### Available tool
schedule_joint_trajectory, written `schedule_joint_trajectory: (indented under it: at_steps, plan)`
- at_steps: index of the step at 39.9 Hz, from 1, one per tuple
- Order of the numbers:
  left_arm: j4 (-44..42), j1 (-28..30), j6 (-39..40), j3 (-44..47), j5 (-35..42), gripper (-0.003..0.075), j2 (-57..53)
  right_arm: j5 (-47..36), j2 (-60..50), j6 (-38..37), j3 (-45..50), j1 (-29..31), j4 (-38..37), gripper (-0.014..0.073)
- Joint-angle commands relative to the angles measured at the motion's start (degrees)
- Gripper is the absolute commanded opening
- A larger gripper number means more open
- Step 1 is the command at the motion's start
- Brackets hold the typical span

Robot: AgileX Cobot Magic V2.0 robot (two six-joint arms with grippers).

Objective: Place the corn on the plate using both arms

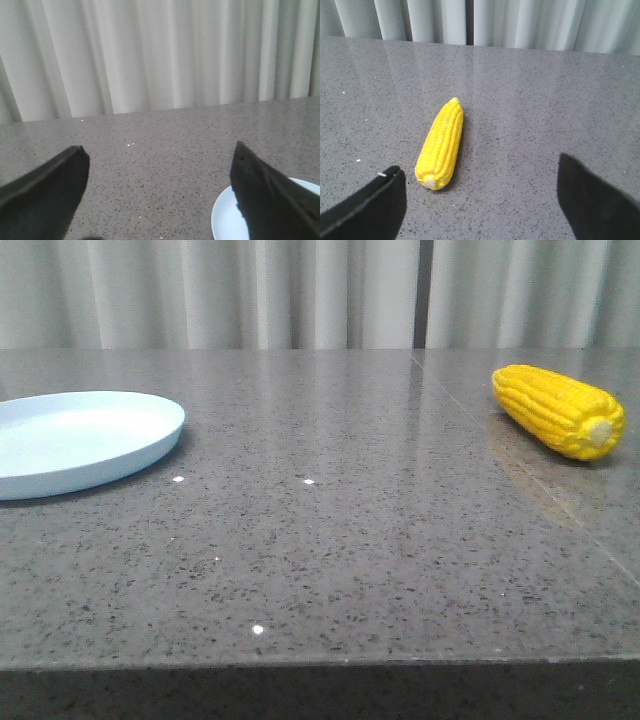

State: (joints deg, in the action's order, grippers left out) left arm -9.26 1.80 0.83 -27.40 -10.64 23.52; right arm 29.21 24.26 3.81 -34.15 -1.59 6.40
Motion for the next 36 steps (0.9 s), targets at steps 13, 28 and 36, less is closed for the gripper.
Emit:
schedule_joint_trajectory:
  at_steps: [13,28,36]
  plan:
    - [5.5,-3.2,0.0,-6.5,1.6,0.0543,11.5,-4.1,0.7,0.4,-2.1,0.4,0.5,0.0654]
    - [5.5,-7.9,0.7,-28.5,-27.7,0.0504,41.2,-4.1,0.7,0.4,-2.1,0.4,0.5,0.0654]
    - [7.1,-7.9,0.7,-35.9,-36.0,0.0501,53.0,-4.1,0.7,0.4,-2.1,0.4,0.5,0.0654]
